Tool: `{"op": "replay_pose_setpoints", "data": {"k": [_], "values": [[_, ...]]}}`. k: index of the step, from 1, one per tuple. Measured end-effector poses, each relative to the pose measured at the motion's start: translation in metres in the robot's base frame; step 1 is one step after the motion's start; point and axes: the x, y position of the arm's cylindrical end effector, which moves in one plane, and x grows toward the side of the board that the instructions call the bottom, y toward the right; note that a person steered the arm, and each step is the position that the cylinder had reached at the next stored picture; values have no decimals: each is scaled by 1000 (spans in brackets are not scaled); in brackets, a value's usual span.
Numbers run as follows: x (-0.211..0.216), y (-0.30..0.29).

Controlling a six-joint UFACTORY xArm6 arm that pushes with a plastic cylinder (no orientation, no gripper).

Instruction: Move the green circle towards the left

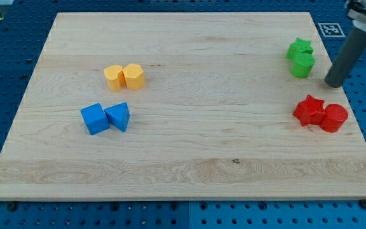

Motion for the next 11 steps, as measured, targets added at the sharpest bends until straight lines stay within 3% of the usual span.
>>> {"op": "replay_pose_setpoints", "data": {"k": [2,4,7,9,11], "values": [[-31,11],[-33,-104],[-41,-105],[-49,-185],[-48,-185]]}}
